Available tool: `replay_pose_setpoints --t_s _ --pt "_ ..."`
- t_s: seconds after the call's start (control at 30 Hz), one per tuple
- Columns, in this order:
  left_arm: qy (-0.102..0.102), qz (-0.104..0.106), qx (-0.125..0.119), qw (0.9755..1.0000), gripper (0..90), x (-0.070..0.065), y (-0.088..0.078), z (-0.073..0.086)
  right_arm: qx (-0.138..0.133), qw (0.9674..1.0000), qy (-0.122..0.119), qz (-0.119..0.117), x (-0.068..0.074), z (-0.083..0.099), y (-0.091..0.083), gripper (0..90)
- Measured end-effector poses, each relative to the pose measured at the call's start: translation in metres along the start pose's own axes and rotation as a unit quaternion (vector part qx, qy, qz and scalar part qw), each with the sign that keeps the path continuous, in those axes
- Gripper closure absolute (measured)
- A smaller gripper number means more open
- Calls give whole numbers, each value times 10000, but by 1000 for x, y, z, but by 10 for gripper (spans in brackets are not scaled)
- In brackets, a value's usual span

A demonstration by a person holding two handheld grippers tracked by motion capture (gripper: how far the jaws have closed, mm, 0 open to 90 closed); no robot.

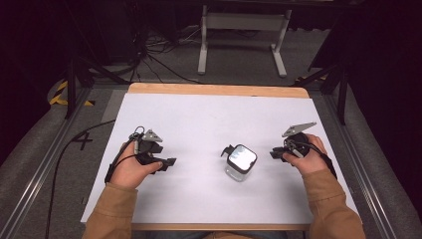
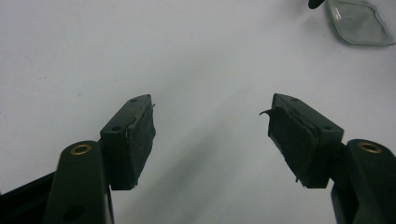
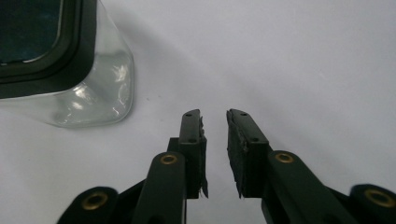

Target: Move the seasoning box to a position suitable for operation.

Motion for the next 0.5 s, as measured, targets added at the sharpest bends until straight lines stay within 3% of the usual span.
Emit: replay_pose_setpoints --t_s 0.27,0.37,0.5 --pt "64 72 -39 9999 319 -4 0 -3 -289 9984 -212 -440 12 -7 1 849" --pt "62 120 -76 9999 318 -5 0 -4 -572 9952 -348 -708 17 -12 3 844" --pt "84 121 -63 9999 319 -6 0 -4 -655 9934 -496 -802 22 -15 10 842"
Point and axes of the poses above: each handheld gripper's, and its own axes: y roughly forward along the jaws, z roughly out of its underside, x roughly to its left, the point moved 6 cm from there along y, roughly forward along the jaws, and after that the axes turned 2 degrees about x, right-handed, at the moved point
